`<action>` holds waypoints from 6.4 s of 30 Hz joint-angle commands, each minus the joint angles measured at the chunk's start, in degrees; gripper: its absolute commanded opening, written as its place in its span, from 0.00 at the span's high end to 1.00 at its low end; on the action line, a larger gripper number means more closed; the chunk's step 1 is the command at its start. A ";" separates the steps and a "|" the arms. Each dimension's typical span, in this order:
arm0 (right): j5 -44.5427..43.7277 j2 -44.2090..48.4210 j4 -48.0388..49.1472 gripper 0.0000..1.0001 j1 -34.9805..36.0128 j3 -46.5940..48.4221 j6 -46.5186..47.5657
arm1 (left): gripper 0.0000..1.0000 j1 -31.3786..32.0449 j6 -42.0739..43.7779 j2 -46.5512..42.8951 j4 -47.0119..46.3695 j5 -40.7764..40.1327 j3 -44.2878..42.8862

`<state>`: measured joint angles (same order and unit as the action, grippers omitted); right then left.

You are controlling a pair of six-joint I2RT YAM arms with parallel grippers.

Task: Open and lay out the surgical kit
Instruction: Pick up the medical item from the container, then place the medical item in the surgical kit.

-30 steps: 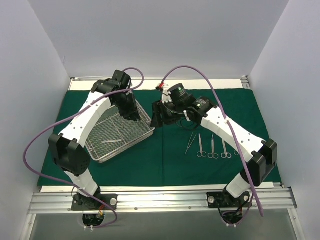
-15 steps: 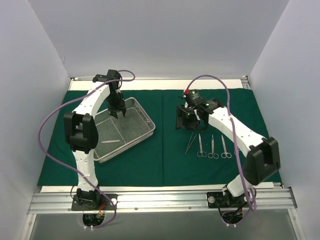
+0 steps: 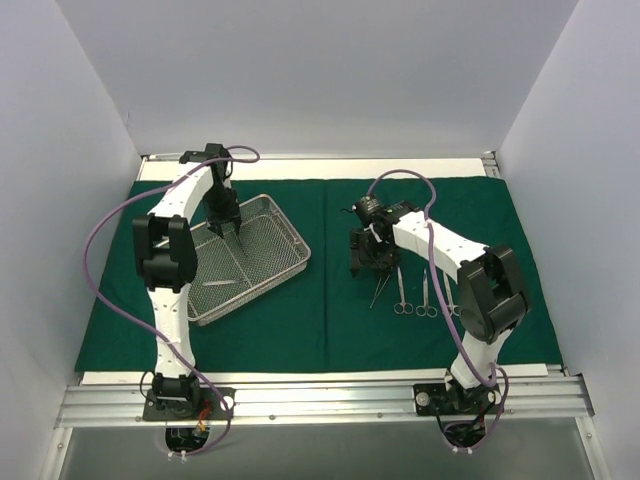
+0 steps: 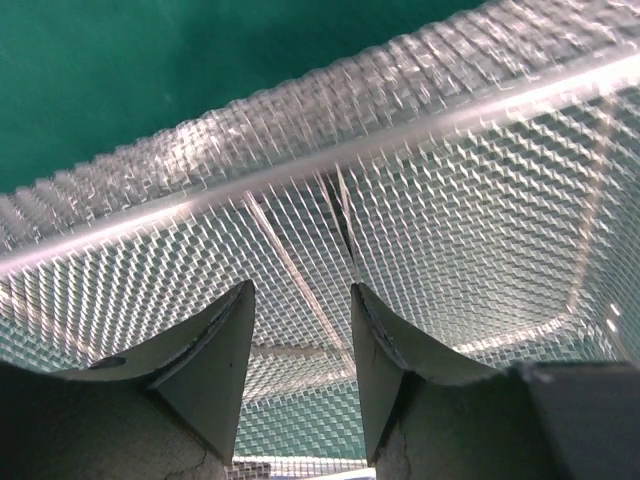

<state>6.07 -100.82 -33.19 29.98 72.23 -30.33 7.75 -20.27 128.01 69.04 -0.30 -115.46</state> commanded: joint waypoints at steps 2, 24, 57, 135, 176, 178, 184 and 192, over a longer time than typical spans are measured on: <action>-2.37 0.62 -3.37 0.45 -0.01 4.41 -0.96 | 0.48 -0.45 1.55 3.65 -0.30 -1.02 -4.59; -1.23 2.64 -2.14 0.45 -1.32 3.01 0.71 | 0.64 1.57 -1.52 7.79 -4.25 -2.34 -1.00; 2.46 4.49 -1.44 0.45 -6.68 -0.86 5.89 | 0.71 2.27 -9.79 -9.26 -16.56 -4.63 16.49; 57.66 18.20 54.11 0.49 -1.94 -8.33 -20.04 | 0.98 11.94 -46.35 -42.93 -91.89 64.01 52.00; 3.88 8.54 2.52 1.00 -3.00 -8.24 -0.44 | 0.06 0.43 0.58 -45.04 -9.55 7.16 35.22; 2.03 7.48 3.13 1.00 -2.21 -8.94 -0.96 | 0.06 0.08 0.41 -45.12 -8.74 5.05 35.48; -1.58 4.14 2.96 1.00 2.18 -7.80 -2.80 | 0.06 -3.17 0.23 -45.22 -10.33 11.36 37.32; -1.76 2.73 3.31 1.00 3.95 -9.21 -4.74 | 0.06 -4.23 1.38 -41.79 -6.72 9.70 35.13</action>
<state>6.76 -98.00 -27.64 33.87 62.67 -33.63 3.79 -20.21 85.73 59.90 10.44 -78.11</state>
